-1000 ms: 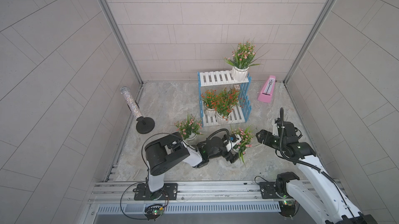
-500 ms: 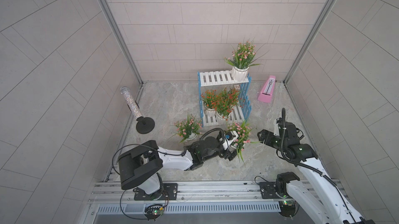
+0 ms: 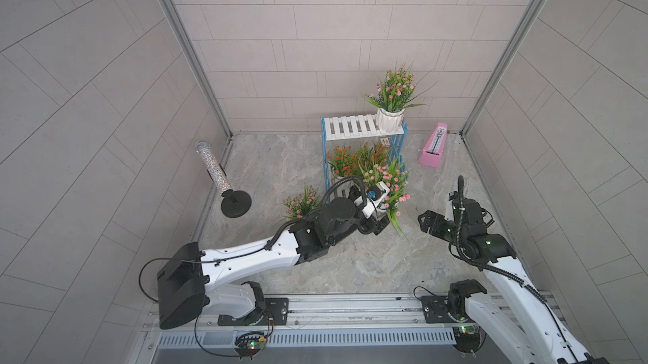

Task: Place the baby's breath potted plants on the rack by color
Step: Place the baby's breath potted plant on the rack.

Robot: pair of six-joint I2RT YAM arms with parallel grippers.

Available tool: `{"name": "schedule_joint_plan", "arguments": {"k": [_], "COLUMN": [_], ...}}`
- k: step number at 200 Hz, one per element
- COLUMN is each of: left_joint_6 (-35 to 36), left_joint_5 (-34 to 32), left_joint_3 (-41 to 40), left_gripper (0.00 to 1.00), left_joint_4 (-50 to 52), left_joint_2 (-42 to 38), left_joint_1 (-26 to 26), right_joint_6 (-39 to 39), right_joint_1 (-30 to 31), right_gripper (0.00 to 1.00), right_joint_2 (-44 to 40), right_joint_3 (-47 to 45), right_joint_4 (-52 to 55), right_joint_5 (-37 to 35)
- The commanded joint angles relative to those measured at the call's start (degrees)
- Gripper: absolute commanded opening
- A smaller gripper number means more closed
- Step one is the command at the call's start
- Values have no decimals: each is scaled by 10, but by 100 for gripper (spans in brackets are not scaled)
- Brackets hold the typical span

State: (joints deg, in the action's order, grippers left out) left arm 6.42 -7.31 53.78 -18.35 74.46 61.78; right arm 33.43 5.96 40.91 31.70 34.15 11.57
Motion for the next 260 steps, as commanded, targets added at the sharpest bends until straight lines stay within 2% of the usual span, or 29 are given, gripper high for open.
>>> {"name": "schedule_joint_plan", "arguments": {"k": [1, 64, 139, 191, 260], "left_joint_6": [18, -7, -11, -23, -29], "left_joint_5": [-26, 48, 138, 164, 185], "left_joint_3": [65, 215, 405, 473, 523], "left_gripper": [83, 83, 83, 83, 83], "left_joint_4": [30, 69, 134, 137, 146], "left_joint_2": [-8, 45, 168, 235, 293], "left_joint_1": [-34, -161, -268, -303, -307], "right_joint_6": [-2, -2, -3, -3, -4], "right_joint_1": [-1, 1, 1, 4, 10], "right_gripper": [89, 89, 89, 89, 89], "right_joint_2": [-8, -11, -12, -13, -12], "right_joint_3": [1, -3, -6, -6, -7], "right_joint_4": [4, 0, -3, 1, -1], "right_joint_5": [2, 10, 9, 9, 6]}}
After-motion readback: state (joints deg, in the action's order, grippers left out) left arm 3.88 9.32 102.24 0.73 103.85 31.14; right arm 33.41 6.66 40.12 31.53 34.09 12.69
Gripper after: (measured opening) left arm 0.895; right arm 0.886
